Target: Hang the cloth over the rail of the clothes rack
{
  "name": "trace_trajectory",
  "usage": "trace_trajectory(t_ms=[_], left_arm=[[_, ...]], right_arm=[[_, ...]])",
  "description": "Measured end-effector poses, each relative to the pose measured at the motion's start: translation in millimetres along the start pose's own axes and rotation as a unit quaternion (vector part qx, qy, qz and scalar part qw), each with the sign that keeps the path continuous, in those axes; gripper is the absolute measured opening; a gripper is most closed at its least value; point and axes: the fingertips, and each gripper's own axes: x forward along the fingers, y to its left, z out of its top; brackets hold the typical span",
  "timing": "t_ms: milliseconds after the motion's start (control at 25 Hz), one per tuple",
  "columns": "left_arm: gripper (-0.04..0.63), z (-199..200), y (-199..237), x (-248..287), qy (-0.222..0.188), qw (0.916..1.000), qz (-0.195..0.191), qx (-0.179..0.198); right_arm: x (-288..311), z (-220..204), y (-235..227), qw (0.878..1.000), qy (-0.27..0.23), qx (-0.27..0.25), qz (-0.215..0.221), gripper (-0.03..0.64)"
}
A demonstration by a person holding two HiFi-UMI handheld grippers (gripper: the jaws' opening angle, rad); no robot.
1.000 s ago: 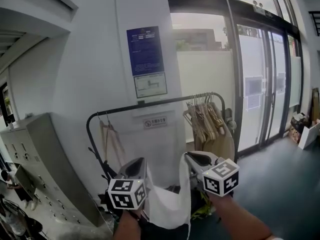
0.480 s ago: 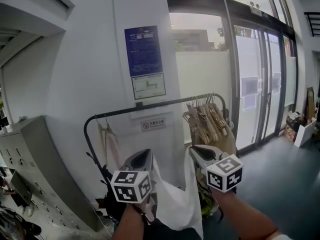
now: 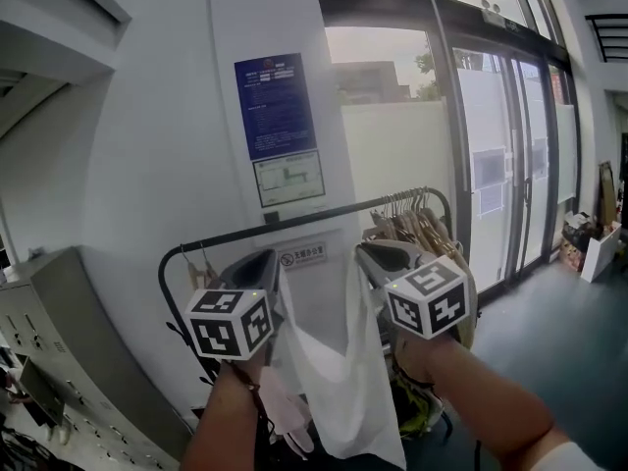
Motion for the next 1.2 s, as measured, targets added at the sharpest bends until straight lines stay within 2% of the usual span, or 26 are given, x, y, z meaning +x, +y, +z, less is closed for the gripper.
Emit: trace_trajectory(t_ms=[160, 320, 480, 640, 760, 1000, 1200], left_arm=[[0.005, 18.5, 32.4, 40.0, -0.018, 0.9995, 0.020, 0.014], [0.006, 47.4, 66.4, 92.1, -0.036, 0.9983, 0.040, 0.022], [0.005, 78.9, 112.8, 142.4, -0.047, 0.9939, 0.084, 0.054], [0.005, 111.1, 170.6, 176.5, -0.054, 0.9859, 0.137, 0.079], [0.005, 128.4, 217.4, 195.8, -0.056, 0.9794, 0.170, 0.093], [0.005, 130.8, 313.7, 238.2, -0.036, 0.9745, 0.203, 0.089], [0.006, 115.5, 393.1, 281.3, -0.026, 0.9754, 0.211, 0.058]], right_arm=[[47.5, 17.8, -33.2, 0.999, -0.020, -0.026, 0.017, 0.012], [98.3, 44.4, -85.4, 0.997, -0.050, -0.052, 0.035, 0.012], [155.5, 70.6, -139.9, 0.994, -0.073, -0.067, 0.054, 0.012], [212.6, 90.4, -192.9, 0.991, -0.076, -0.092, 0.059, 0.012], [251.6, 101.6, -236.3, 0.991, -0.077, -0.106, 0.041, 0.012], [334.7, 98.1, -319.0, 0.991, -0.046, -0.128, -0.015, 0.012], [412.9, 79.4, -363.1, 0.987, 0.000, -0.143, -0.067, 0.012]])
